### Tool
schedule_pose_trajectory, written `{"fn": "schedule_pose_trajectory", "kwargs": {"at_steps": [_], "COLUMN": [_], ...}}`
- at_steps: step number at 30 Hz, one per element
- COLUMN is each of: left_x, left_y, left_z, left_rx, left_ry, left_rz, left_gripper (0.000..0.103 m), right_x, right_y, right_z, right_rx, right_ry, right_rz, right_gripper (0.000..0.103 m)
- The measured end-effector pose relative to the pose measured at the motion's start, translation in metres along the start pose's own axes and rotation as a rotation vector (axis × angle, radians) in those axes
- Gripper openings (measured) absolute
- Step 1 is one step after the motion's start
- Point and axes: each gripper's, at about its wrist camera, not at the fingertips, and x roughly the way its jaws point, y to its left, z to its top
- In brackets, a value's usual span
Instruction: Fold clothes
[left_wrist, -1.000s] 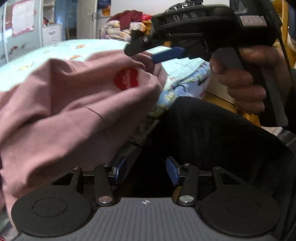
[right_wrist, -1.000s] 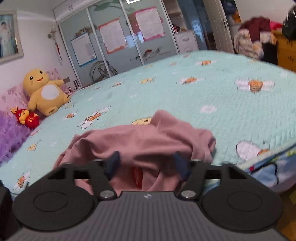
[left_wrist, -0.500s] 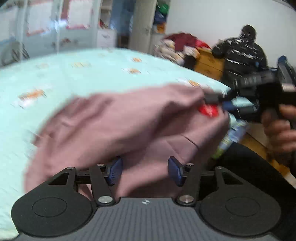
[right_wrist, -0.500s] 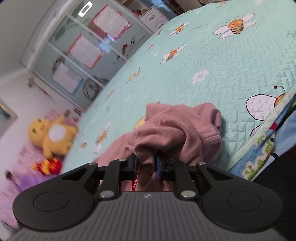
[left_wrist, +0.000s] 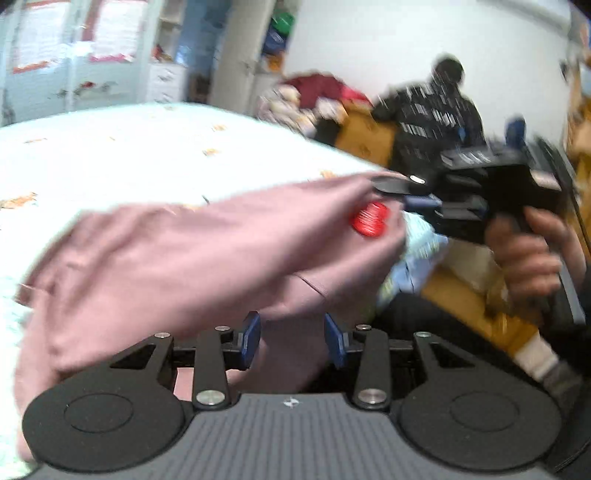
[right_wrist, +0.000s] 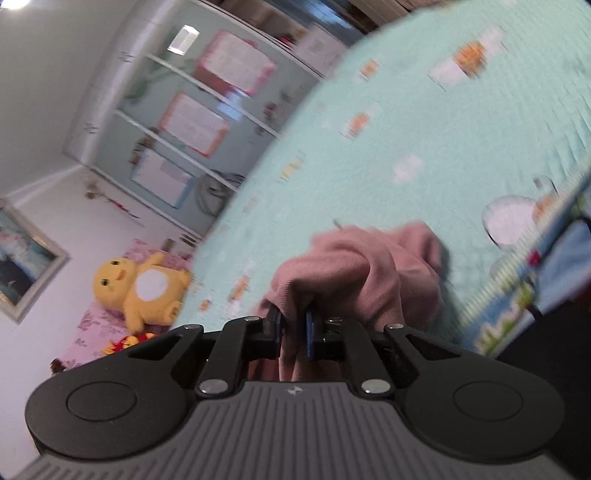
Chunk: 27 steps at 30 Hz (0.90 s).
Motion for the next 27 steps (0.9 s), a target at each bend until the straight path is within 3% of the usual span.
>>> {"fn": "schedule_pose_trajectory", "kwargs": {"at_steps": [1,4,6,8,9,10,12,15,16,17,18,19,21,23,25,26,27], "left_x": [-0.008,-0.017,-0.016,-0.002,0.005,0.013,0.022,0.025,0.023,0.021,0.018,0.014,0.004,-0.009,-0.027,-0.035,-0.044], "left_y": [0.003,0.013,0.017,0.019,0.020,0.021,0.017,0.010,0.010,0.011,0.012,0.015,0.019,0.023,0.029,0.033,0.038], "left_z": [0.003,0.012,0.013,0.010,0.008,0.006,-0.002,-0.011,-0.013,-0.014,-0.014,-0.013,-0.011,-0.007,0.004,0.010,0.015], "left_rx": [-0.006,-0.025,-0.024,-0.017,-0.013,-0.008,0.015,0.069,0.073,0.072,0.062,0.044,-0.007,-0.067,-0.159,-0.210,-0.264], "left_ry": [-0.023,-0.063,-0.061,-0.016,0.010,0.042,0.089,0.106,0.104,0.101,0.097,0.092,0.057,0.013,-0.057,-0.098,-0.140], "left_rz": [0.015,0.052,0.081,0.104,0.115,0.118,0.133,0.155,0.151,0.144,0.142,0.147,0.128,0.086,-0.016,-0.082,-0.144], "left_gripper": [0.043,0.046,0.056,0.057,0.057,0.057,0.058,0.056,0.054,0.043,0.023,0.014,0.010,0.010,0.014,0.029,0.059], "right_x": [-0.007,-0.025,-0.028,-0.023,-0.019,-0.015,-0.006,0.017,0.025,0.031,0.038,0.044,0.046,0.041,0.041,0.042,0.044], "right_y": [0.008,0.022,0.015,0.000,-0.006,-0.012,-0.020,-0.030,-0.031,-0.027,-0.023,-0.019,0.008,0.050,0.087,0.103,0.113], "right_z": [0.003,0.015,0.024,0.030,0.030,0.029,0.023,0.013,0.010,0.007,0.004,0.001,-0.007,-0.020,-0.040,-0.052,-0.064], "right_rx": [-0.042,-0.153,-0.154,-0.104,-0.074,-0.052,-0.043,-0.046,-0.058,-0.089,-0.121,-0.152,-0.262,-0.401,-0.523,-0.580,-0.621], "right_ry": [-0.033,-0.127,-0.126,-0.077,-0.053,-0.036,-0.040,-0.001,0.012,0.016,0.020,0.024,-0.022,-0.068,-0.034,-0.011,0.015], "right_rz": [0.022,0.027,-0.020,-0.063,-0.085,-0.110,-0.172,-0.247,-0.264,-0.269,-0.273,-0.277,-0.222,-0.069,0.074,0.133,0.173], "right_gripper": [0.003,0.000,0.000,0.005,0.015,0.042,0.067,0.067,0.065,0.059,0.031,0.010,0.008,0.008,0.008,0.008,0.008]}}
